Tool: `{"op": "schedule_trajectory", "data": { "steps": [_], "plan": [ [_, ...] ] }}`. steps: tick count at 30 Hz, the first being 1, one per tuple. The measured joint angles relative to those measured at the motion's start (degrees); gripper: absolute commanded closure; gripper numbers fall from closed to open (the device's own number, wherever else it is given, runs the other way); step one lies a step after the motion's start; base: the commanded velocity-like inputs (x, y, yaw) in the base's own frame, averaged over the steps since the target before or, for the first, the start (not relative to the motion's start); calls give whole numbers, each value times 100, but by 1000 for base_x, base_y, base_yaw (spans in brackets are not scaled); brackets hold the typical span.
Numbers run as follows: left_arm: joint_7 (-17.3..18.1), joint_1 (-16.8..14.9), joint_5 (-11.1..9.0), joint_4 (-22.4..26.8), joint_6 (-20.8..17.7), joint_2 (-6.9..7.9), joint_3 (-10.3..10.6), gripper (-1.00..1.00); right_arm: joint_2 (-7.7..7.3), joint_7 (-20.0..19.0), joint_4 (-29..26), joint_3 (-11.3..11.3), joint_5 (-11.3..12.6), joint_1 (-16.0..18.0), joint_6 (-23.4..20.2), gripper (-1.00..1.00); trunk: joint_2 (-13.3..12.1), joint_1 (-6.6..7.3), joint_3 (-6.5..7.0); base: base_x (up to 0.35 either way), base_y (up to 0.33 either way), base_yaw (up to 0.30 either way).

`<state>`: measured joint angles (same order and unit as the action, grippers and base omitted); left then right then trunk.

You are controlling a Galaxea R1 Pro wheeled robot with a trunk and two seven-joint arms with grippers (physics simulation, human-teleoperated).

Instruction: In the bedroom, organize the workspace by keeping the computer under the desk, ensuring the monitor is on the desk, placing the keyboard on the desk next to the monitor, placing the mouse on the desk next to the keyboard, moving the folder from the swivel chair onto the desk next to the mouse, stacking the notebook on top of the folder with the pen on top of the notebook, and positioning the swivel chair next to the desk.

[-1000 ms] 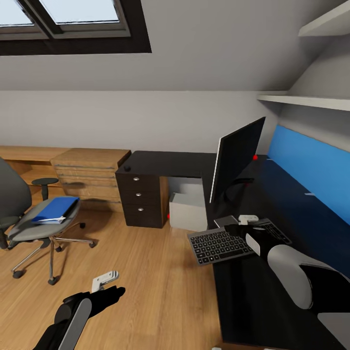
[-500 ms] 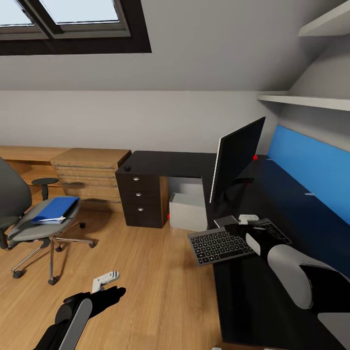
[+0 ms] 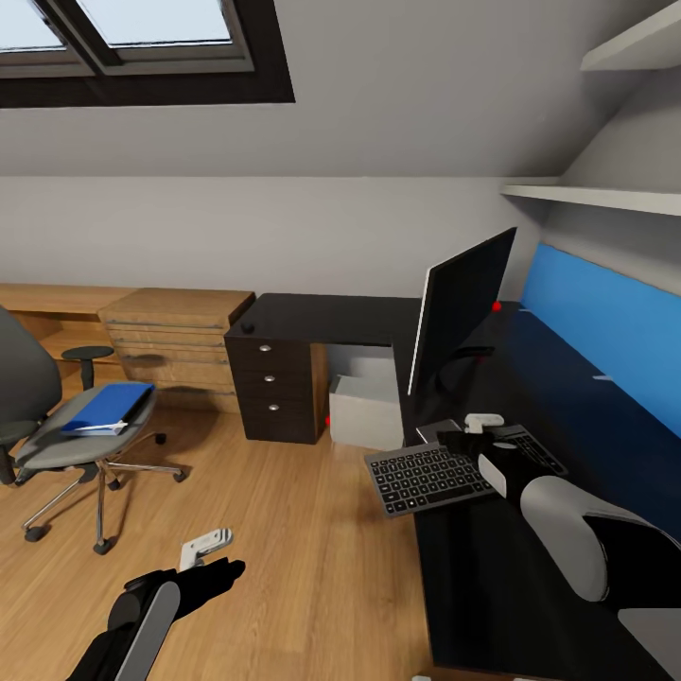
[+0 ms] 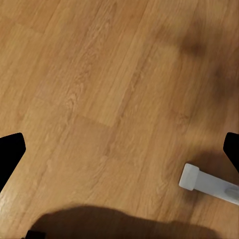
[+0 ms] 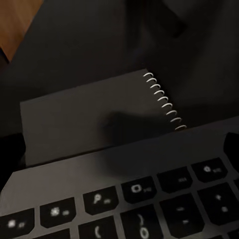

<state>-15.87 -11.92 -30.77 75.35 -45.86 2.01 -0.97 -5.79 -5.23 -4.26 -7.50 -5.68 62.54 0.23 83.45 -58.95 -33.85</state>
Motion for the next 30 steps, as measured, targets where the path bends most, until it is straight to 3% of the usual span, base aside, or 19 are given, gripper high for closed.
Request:
{"op": "schedule_trajectory", "data": {
  "steps": [11,30],
  "plan": [
    [0,0,4,0,0,0,0,-100,3,0,18,5,-3,0,25,-100,0,0,0,9,0,0],
    [1,0,13,0,4,-1,83,-100,-8,0,25,0,-5,0,24,-100,0,2,0,121,0,0]
  ]
}}
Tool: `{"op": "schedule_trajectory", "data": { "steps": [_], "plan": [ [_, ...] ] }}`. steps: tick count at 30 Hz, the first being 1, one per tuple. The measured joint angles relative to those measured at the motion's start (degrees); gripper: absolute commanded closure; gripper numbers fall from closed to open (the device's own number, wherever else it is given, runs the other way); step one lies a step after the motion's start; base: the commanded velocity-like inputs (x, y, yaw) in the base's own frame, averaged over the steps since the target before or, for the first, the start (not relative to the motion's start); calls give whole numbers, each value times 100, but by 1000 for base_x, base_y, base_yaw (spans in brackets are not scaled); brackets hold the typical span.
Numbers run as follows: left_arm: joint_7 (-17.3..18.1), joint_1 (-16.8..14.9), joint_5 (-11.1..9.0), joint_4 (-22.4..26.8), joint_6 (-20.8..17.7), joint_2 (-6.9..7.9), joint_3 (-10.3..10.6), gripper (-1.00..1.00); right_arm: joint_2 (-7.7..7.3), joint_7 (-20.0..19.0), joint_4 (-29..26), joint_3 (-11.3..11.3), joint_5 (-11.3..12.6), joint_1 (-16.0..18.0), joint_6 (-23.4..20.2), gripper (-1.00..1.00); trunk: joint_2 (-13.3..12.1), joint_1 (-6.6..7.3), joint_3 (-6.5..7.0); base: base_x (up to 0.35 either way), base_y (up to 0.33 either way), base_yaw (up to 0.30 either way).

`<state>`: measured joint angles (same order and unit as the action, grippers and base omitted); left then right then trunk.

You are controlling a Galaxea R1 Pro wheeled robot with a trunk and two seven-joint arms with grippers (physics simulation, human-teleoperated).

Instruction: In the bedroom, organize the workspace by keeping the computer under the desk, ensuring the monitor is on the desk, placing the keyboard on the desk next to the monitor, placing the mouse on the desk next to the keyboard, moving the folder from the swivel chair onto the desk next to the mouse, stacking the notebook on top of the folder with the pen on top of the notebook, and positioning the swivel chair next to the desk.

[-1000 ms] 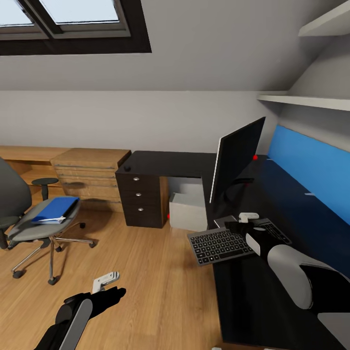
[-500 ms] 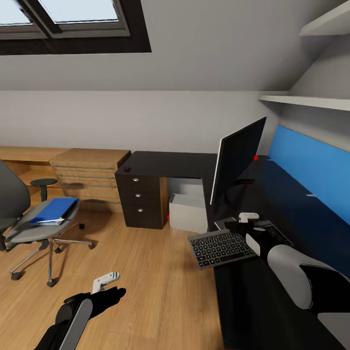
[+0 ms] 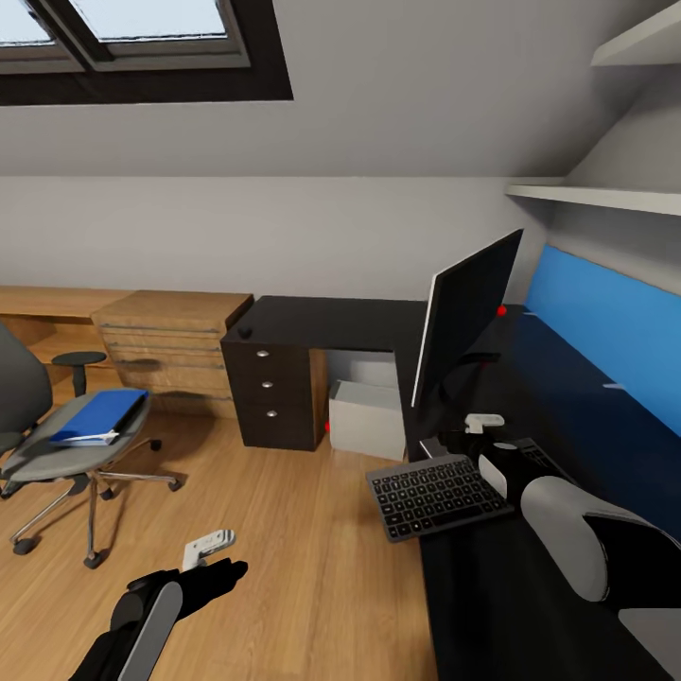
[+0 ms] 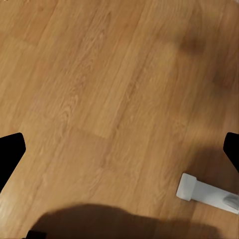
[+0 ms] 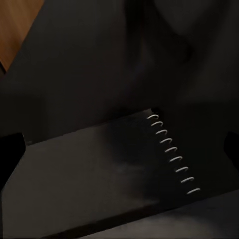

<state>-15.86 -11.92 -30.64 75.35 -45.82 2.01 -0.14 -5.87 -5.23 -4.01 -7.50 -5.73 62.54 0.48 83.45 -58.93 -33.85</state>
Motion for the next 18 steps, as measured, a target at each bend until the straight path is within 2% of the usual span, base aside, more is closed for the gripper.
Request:
{"op": "schedule_trajectory", "data": {
  "steps": [5,11,14,18],
  "plan": [
    [12,0,-6,0,0,-1,4,-100,-1,0,3,0,0,0,0,-100,0,-1,0,161,0,0],
    [29,0,-12,134,-11,-16,43,-100,-9,0,3,0,-4,0,-7,-100,0,-2,0,22,0,0],
    [-2,0,-9,223,-15,-25,164,-100,-9,0,4,0,-8,0,-10,-100,119,-67,-53,3,0,0],
    [-19,0,1,239,-13,-21,193,-100,-10,0,4,0,-8,0,-12,-100,279,-155,-125,0,0,0]
  ]
}}
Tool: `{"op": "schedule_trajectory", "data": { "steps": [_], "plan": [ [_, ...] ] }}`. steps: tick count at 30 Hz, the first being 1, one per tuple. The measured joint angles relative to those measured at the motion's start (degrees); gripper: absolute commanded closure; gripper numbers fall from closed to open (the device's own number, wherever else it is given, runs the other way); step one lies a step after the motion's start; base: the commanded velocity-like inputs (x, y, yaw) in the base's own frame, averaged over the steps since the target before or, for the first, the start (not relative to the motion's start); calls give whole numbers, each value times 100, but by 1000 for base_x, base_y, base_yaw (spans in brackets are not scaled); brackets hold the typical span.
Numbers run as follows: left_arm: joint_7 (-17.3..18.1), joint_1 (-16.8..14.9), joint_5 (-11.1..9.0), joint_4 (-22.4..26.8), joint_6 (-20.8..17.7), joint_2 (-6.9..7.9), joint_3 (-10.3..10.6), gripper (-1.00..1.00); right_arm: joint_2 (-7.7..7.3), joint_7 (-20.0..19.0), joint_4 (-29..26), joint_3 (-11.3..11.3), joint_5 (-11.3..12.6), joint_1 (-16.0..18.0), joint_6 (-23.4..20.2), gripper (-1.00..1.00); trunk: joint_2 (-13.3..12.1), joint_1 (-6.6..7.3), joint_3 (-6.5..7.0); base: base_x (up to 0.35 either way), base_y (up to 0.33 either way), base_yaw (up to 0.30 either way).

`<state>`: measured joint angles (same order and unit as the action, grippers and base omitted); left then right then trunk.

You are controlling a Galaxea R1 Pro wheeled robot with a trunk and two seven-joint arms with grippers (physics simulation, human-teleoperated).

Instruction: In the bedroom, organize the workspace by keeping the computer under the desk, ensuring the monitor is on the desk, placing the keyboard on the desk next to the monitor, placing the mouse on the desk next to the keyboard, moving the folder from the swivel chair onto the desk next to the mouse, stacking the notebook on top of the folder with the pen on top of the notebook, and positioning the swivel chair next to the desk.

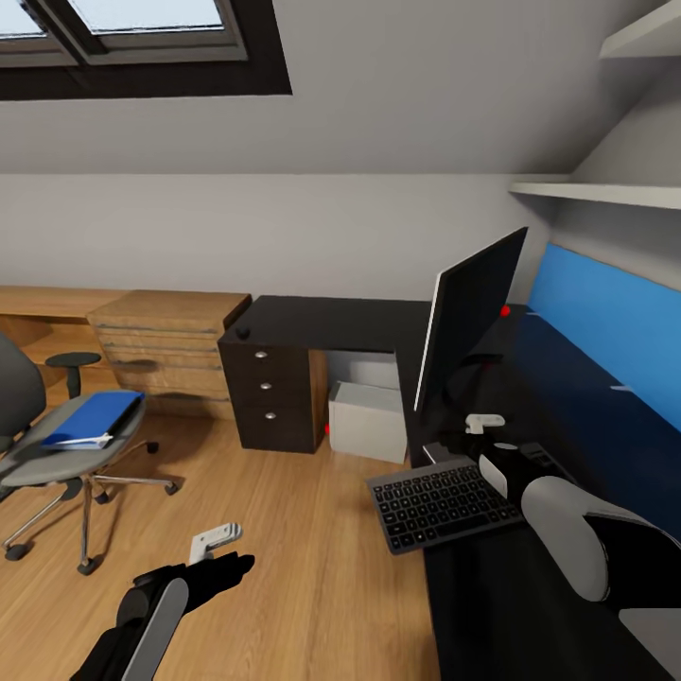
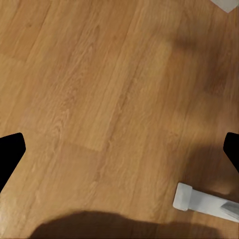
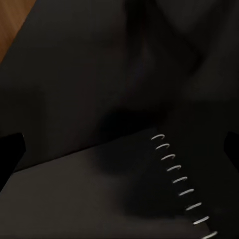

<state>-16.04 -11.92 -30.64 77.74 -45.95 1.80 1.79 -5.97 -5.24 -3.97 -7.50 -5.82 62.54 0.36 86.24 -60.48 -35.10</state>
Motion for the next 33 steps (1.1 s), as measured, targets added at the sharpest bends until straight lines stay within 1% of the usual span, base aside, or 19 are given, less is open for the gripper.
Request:
{"op": "schedule_trajectory", "data": {
  "steps": [11,14,17,24,25,26,27,33],
  "plan": [
    [-8,0,4,7,1,-1,20,-100,0,5,116,7,0,0,4,-100,441,-242,-198,0,0,0],
    [-10,0,4,7,1,-1,20,-100,-1,7,78,-88,7,4,5,-100,563,-307,-250,0,0,0],
    [-14,0,4,4,0,-1,22,-100,3,10,-6,-67,7,4,5,-100,683,-373,-304,0,0,0],
    [24,1,-24,-38,-5,5,21,-100,8,16,-8,-74,1,4,4,-100,684,-373,-305,0,0,0],
    [22,1,-26,-87,-6,8,20,-100,8,17,-8,-71,1,4,4,-100,684,-373,-305,-16,0,0],
    [20,1,-2,-389,1,11,29,-100,13,18,-11,-70,0,4,4,-100,684,-374,-305,-85,0,0],
    [19,0,-1,-481,6,5,37,-100,16,6,-10,-70,6,4,4,-100,684,-375,-305,-129,0,0],
    [19,0,4,-557,10,8,46,-100,18,4,-5,-76,5,4,5,-100,684,-374,-305,-152,-18,0]
  ]
}}
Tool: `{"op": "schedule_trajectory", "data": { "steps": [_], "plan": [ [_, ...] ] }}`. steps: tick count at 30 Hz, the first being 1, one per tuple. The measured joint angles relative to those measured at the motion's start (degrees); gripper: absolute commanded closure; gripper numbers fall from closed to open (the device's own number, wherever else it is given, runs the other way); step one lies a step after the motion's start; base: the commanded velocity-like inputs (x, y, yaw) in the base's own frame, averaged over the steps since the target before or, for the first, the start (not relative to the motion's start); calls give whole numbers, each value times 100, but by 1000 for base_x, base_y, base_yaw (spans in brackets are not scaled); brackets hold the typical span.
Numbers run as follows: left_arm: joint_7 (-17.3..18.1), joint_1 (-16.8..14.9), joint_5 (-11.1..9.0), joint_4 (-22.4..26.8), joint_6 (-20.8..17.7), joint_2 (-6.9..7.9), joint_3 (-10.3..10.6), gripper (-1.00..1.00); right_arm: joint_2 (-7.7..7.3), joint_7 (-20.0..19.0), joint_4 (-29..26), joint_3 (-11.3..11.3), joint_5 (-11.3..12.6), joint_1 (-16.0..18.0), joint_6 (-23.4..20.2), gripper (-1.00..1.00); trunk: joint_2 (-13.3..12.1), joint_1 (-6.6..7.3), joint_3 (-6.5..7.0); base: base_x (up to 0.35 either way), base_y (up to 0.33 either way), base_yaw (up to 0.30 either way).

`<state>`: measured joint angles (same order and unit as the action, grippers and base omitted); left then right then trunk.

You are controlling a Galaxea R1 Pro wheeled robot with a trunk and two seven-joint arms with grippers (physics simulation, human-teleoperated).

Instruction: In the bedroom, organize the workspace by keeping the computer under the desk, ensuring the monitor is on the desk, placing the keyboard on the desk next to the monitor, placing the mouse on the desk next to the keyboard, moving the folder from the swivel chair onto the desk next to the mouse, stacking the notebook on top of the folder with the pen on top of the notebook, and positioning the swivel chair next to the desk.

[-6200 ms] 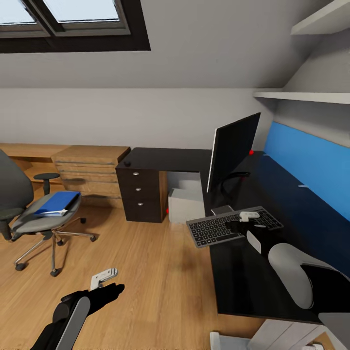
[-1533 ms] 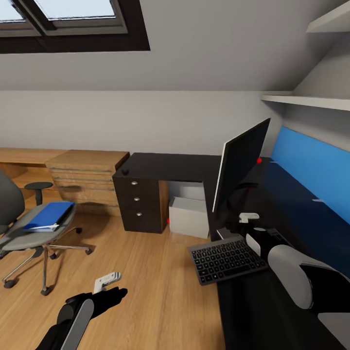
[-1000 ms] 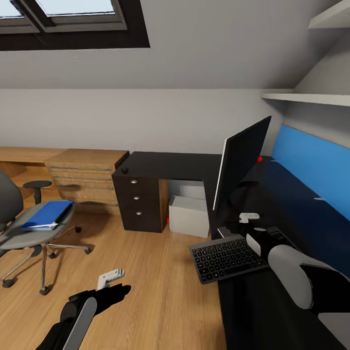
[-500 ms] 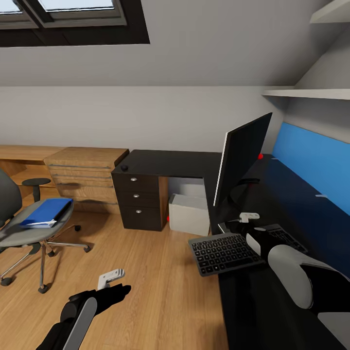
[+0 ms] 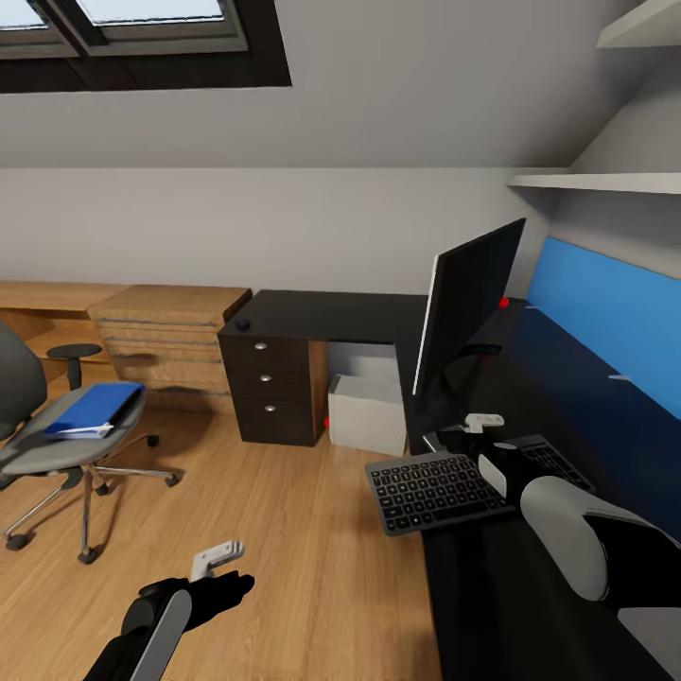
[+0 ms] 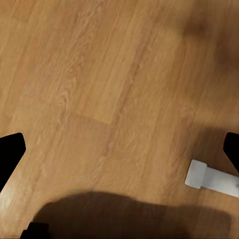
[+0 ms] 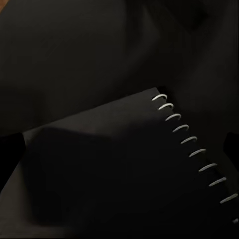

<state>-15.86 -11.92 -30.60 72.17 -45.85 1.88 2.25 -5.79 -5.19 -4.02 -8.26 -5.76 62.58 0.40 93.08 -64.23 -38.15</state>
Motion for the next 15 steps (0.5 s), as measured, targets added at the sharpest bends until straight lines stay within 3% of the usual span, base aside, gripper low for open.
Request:
{"op": "schedule_trajectory", "data": {
  "steps": [7,15],
  "plan": [
    [0,0,0,1,0,0,0,-100,0,0,-2,5,-4,0,0,-100,0,-1,0,-166,0,0],
    [0,0,0,1,0,1,-6,-100,0,3,-12,66,-8,0,0,-100,0,-3,0,-312,0,0]
  ]
}}
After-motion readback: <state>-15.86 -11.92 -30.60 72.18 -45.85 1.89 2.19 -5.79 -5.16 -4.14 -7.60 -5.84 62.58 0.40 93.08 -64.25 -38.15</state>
